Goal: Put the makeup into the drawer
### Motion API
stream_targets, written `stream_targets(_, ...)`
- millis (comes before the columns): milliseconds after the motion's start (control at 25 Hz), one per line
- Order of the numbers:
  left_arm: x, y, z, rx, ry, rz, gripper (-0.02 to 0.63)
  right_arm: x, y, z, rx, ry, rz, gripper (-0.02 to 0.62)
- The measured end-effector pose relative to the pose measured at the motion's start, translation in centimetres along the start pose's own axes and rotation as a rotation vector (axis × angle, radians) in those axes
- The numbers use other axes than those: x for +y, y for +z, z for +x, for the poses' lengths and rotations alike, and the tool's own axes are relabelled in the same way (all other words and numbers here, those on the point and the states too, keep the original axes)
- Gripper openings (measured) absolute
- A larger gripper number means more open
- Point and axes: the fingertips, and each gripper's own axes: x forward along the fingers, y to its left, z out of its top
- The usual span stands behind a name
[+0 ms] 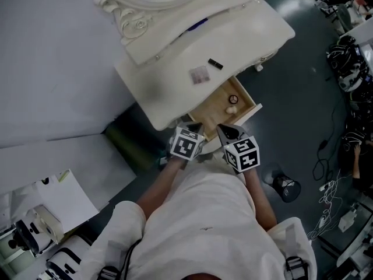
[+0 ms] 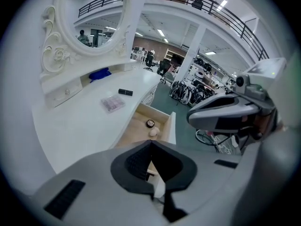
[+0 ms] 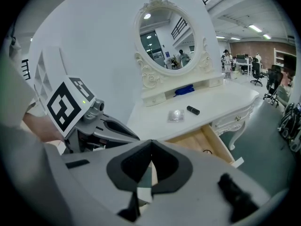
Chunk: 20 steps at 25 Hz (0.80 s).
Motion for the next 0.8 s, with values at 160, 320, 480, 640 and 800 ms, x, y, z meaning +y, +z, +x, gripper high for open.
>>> stream_targets(160,0.3,0.6,0.4,-0.011,0.013,-0.013,0.011,-0.7,-0.1,0.0,0.004,0.002,0.007,0.012)
stream_targets(320,0.4,1.1,0.8,0.002,0.021,-0.035,0.011,-1.6,0.3,0.4,0.012,0.016,-0.003,0.012)
stream_targets(480,0.5,2.2,1.5,0.000,0.029,-0.055,0.011,-2.9,1.2,1.0,0.019,0.022,-0.028,0.014)
stream_targets(640,0.8,4.0,2.6,-0.015,0.045,-0.076,0.011,-4.6,2.4,1.6,0.022,0.030,-0.050,0.014)
stream_targets(800,1.3,5.6,4.1,-0.013,0.050,-0.095,0.011,-6.9,3.8,2.9,0.034,0.037,-0.094,0.015)
